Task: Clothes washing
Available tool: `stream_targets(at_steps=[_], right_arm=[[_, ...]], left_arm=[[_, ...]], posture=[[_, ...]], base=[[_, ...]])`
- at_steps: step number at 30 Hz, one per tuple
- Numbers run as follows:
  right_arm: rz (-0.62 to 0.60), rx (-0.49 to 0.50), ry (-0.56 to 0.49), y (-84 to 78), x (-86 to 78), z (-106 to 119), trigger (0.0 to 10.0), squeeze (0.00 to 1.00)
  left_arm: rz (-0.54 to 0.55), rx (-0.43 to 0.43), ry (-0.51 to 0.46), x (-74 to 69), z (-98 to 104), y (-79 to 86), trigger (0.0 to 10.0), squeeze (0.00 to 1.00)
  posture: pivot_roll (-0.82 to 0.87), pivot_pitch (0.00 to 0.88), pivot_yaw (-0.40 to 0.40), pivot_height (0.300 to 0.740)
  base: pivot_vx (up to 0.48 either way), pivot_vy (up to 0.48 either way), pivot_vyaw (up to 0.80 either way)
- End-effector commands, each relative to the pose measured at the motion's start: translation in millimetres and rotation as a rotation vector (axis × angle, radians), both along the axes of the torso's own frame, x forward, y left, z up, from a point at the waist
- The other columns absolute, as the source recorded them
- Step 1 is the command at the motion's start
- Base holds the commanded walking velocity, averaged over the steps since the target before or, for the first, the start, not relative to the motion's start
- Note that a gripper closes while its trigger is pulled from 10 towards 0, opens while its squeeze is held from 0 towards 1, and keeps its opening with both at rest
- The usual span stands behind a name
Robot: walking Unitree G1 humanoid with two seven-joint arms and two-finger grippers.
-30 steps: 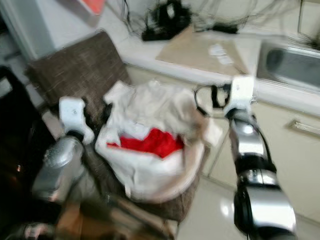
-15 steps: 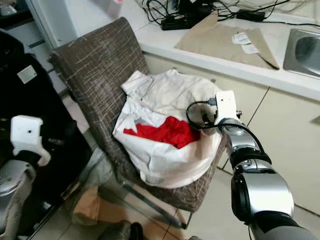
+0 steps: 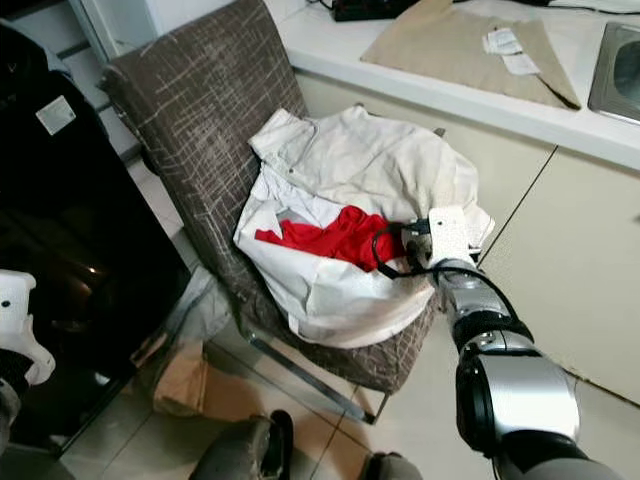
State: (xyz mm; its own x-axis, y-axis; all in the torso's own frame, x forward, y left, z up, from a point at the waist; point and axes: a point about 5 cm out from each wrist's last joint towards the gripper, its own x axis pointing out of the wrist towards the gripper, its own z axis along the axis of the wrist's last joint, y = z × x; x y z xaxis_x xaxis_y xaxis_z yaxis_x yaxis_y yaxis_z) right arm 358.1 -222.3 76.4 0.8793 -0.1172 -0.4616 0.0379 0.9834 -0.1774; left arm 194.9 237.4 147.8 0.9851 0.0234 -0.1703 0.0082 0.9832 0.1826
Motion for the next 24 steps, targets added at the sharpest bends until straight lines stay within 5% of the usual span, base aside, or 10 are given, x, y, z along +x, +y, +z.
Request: stream_targets(at_steps=[1, 10, 15, 18, 19, 24], right_arm=[[-0.010, 0.022, 0.021, 2.0, -4.8, -8.3, 0.0, 0.00], [-0.014, 0.070, -0.062, 13.0, 3.4, 1.8, 0.0, 0.00], [-0.066, -0.120, -0.170, 1.9, 9.0, 18.3, 0.0, 0.00], [-0.052, -0.154, -0.266, 9.1, 13.2, 28.0, 0.0, 0.00], [-0.024, -0.151, -0.328, 17.5, 13.1, 29.8, 10.0, 0.00], [0.000, -0.134, -0.534, 34.8, -2.1, 27.5, 10.0, 0.00]], left_arm=[[-0.004, 0.003, -0.007, 0.5, 3.2, -3.4, 10.0, 0.00], [-0.006, -0.029, -0.021, 11.2, 1.6, -13.9, 10.0, 0.00], [-0.007, -0.042, -0.020, 13.1, -2.6, -20.8, 10.0, 0.00], [-0.028, -0.046, -0.044, 19.5, -2.5, -30.1, 10.0, 0.00], [-0.054, -0.028, -0.057, 24.0, -2.9, -37.2, 10.0, 0.00], [-0.160, -0.025, -0.110, 48.1, -5.6, -63.7, 10.0, 0.00]], posture=[[0.30, 0.199, 0.066, 0.727], [0.26, 0.183, 0.036, 0.727], [0.25, 0.177, 0.013, 0.727], [0.23, 0.156, -0.006, 0.727], [0.20, 0.130, -0.017, 0.727], [0.11, 0.059, -0.034, 0.727]], base=[[0.000, 0.000, 0.00], [0.000, 0.000, 0.00], [0.000, 0.000, 0.00], [0.000, 0.000, 0.00], [0.000, 0.000, 0.00], [0.000, 0.000, 0.00]])
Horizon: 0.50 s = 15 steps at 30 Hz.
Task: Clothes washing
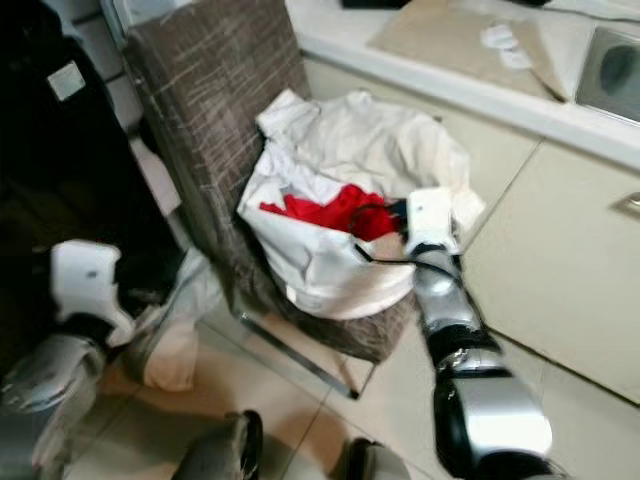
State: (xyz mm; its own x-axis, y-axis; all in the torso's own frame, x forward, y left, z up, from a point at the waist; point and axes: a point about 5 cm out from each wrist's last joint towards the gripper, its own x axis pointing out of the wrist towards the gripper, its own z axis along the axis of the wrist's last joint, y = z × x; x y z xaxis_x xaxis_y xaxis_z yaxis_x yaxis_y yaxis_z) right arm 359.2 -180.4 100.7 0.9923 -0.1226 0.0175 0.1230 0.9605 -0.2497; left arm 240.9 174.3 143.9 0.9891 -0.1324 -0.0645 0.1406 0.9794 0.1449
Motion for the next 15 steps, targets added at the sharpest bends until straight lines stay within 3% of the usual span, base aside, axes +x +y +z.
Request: stream_targets(at_steps=[1, 4, 6, 10, 11, 15], right_arm=[[-0.029, -0.017, -0.135, -4.8, -15.4, 5.0, 10.0, 0.00], [-0.030, -0.013, -0.198, -3.6, -25.8, 9.4, 10.0, 0.00], [-0.029, 0.001, -0.288, -4.6, -39.8, 23.6, 10.0, 0.00], [-0.030, 0.026, -0.333, -7.7, -44.4, 31.3, 10.0, 0.00], [-0.036, 0.054, -0.366, -7.7, -51.4, 36.0, 10.0, 0.00], [-0.041, 0.050, -0.396, -7.6, -54.2, 45.0, 10.0, 0.00]], left_arm=[[-0.048, 0.089, -0.046, 11.6, -1.7, -7.6, 10.0, 0.00], [-0.082, 0.140, -0.076, 20.7, -2.8, -14.0, 10.0, 0.00], [-0.120, 0.103, -0.064, 30.1, -7.5, -22.3, 10.0, 0.00], [-0.137, 0.024, -0.069, 39.7, -5.4, -30.4, 10.0, 0.00], [-0.195, -0.012, -0.131, 45.4, 7.3, -42.1, 10.0, 0.00], [-0.246, -0.043, -0.208, 54.3, 21.2, -55.5, 10.0, 0.00]], posture=[[0.07, 0.035, -0.037, 0.727], [0.02, 0.009, -0.032, 0.727], [-0.02, 0.000, -0.024, 0.727], [-0.07, 0.000, -0.001, 0.727], [-0.10, 0.000, 0.016, 0.727], [-0.12, 0.000, 0.029, 0.727]], base=[[0.000, 0.000, 0.00], [0.000, 0.000, 0.00], [0.000, 0.000, 0.00], [0.000, 0.000, 0.00], [0.000, 0.000, 0.00], [0.167, 0.000, 0.00]])
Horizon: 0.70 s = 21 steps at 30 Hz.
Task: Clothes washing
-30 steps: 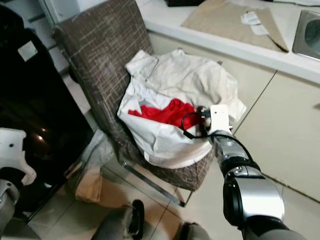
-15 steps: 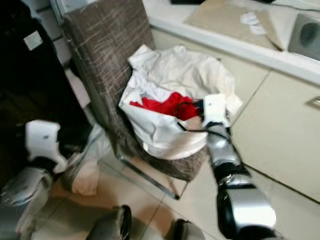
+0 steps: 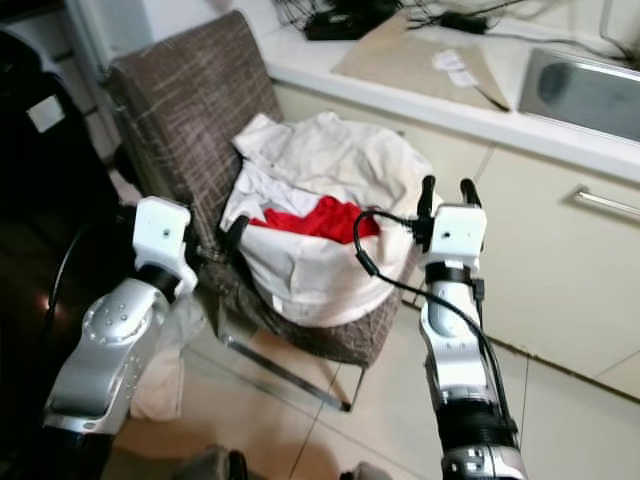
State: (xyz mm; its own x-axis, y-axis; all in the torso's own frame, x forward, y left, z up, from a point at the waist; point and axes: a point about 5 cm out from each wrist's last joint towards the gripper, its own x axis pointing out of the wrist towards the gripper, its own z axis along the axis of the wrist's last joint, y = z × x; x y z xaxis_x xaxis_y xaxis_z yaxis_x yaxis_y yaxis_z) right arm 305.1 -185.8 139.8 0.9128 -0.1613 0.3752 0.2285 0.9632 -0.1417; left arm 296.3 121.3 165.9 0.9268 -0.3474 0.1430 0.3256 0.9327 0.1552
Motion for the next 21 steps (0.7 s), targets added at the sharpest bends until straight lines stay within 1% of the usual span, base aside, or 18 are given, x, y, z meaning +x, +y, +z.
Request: stream_targets(at_steps=[1, 2, 4, 5, 6, 7, 8, 14, 21], right_arm=[[-0.012, 0.008, -0.015, -2.0, 0.5, 8.5, 10.0, 0.00], [0.002, 0.000, 0.000, -0.4, 2.5, 8.4, 10.0, 0.00], [0.002, 0.000, 0.000, -0.4, 2.5, 8.4, 10.0, 0.00], [0.016, -0.022, 0.039, 2.5, 7.1, 8.7, 10.0, 0.00], [0.013, -0.026, 0.061, 2.9, 8.9, 7.9, 10.0, 0.00], [-0.023, -0.014, 0.069, -0.8, 9.0, 7.7, 10.0, 0.00], [-0.032, -0.006, 0.073, -3.1, 8.8, 7.2, 10.0, 1.00], [-0.019, -0.018, 0.082, -3.3, 3.6, 4.8, 10.0, 1.00], [-0.033, -0.032, 0.095, -6.6, 1.6, 5.2, 10.0, 1.00]], left_arm=[[-0.025, -0.038, -0.024, 3.7, 3.6, -6.5, 10.0, 0.00], [-0.028, -0.054, -0.024, 5.7, 4.4, -7.8, 10.0, 0.00], [-0.028, -0.054, -0.024, 5.7, 4.4, -7.8, 10.0, 0.00], [-0.032, -0.080, -0.007, 8.3, 1.6, -9.9, 10.0, 0.00], [-0.035, -0.077, 0.000, 8.8, 0.0, -10.8, 10.0, 0.00], [-0.031, -0.073, 0.003, 9.6, -1.5, -11.3, 10.0, 0.00], [-0.033, -0.079, 0.009, 10.0, -2.4, -11.7, 10.0, 0.00], [-0.030, -0.066, -0.005, 12.4, -3.4, -12.6, 10.0, 0.00], [-0.042, -0.082, -0.007, 14.3, -3.6, -19.5, 10.0, 0.00]], posture=[[-0.14, 0.000, 0.033, 0.727], [-0.14, 0.000, 0.033, 0.727], [-0.14, 0.000, 0.033, 0.727], [-0.15, 0.000, 0.036, 0.727], [-0.15, 0.000, 0.036, 0.727], [-0.16, 0.000, 0.035, 0.727], [-0.16, 0.000, 0.035, 0.727], [-0.17, 0.000, 0.035, 0.727], [-0.19, 0.000, 0.042, 0.727]], base=[[0.480, 0.000, 0.00], [0.480, 0.000, 0.00], [0.480, 0.000, 0.00], [0.480, 0.000, 0.00], [0.480, 0.000, 0.00], [0.480, 0.000, 0.00], [0.480, 0.000, 0.00], [0.480, 0.000, 0.00], [0.480, 0.000, 0.00]])
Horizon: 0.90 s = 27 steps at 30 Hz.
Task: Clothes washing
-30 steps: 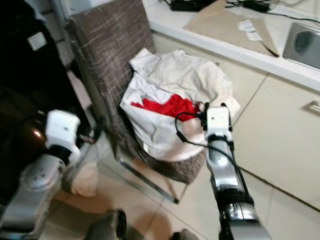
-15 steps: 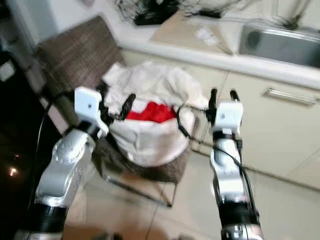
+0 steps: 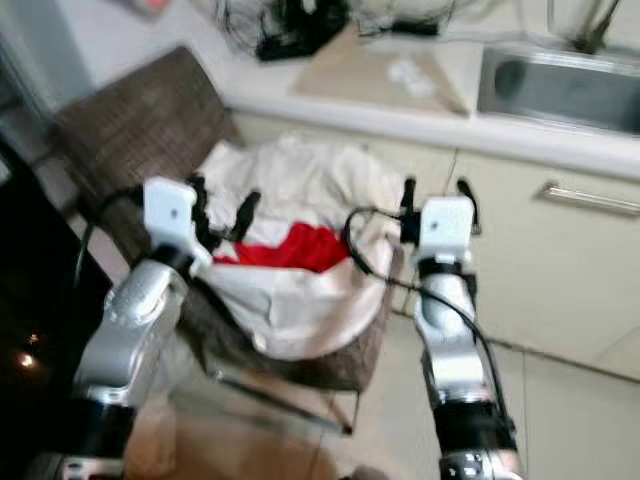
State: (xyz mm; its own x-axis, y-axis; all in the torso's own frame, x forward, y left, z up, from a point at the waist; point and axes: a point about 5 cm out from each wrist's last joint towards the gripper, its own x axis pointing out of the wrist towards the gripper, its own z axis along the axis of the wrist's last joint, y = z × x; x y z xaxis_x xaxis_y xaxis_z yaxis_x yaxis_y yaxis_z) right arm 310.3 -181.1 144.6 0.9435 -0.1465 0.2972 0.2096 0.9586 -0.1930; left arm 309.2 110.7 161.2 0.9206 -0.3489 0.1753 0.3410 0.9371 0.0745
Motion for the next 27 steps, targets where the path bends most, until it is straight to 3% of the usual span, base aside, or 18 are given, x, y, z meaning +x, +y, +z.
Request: stream_targets(at_steps=[1, 9, 10, 15, 17, 21, 27], right_arm=[[-0.036, -0.004, 0.006, -11.2, -4.1, 0.4, 10.0, 1.00], [-0.019, -0.047, 0.021, -7.0, -7.7, -0.2, 10.0, 1.00], [-0.035, -0.052, 0.020, -10.3, -11.2, -0.3, 10.0, 0.00], [-0.066, -0.063, 0.039, -18.3, -25.0, -6.4, 10.0, 0.00], [-0.093, -0.050, 0.053, -23.1, -29.6, -10.4, 10.0, 0.00], [-0.124, 0.004, 0.074, -26.7, -33.9, -14.8, 10.0, 0.00], [-0.092, -0.006, 0.083, -19.7, -35.2, -14.0, 10.0, 0.00]], left_arm=[[-0.028, 0.006, -0.005, 1.8, 0.8, -9.8, 10.0, 0.00], [-0.044, 0.070, 0.024, 11.4, -3.0, -10.2, 10.0, 0.00], [-0.054, 0.094, 0.065, 25.2, 0.3, -7.9, 10.0, 0.00], [-0.096, 0.219, 0.088, 56.7, 19.2, -4.4, 10.0, 0.00], [-0.089, 0.226, 0.083, 63.2, 26.2, -1.0, 10.0, 0.00], [-0.091, 0.177, 0.025, 60.4, 32.1, -1.0, 10.0, 0.00], [-0.129, 0.127, 0.043, 54.3, 18.4, -13.1, 10.0, 0.00]], posture=[[-0.19, 0.000, 0.042, 0.727], [-0.21, 0.000, 0.056, 0.727], [-0.23, 0.000, 0.067, 0.727], [-0.27, 0.000, 0.116, 0.727], [-0.29, 0.000, 0.133, 0.727], [-0.32, 0.007, 0.156, 0.727], [-0.32, 0.007, 0.156, 0.727]], base=[[0.480, 0.000, 0.00], [0.470, 0.000, 0.00], [0.000, 0.000, 0.00], [0.000, 0.000, 0.00], [0.000, 0.000, 0.00], [0.000, 0.000, 0.00], [0.000, 0.000, 0.00]])
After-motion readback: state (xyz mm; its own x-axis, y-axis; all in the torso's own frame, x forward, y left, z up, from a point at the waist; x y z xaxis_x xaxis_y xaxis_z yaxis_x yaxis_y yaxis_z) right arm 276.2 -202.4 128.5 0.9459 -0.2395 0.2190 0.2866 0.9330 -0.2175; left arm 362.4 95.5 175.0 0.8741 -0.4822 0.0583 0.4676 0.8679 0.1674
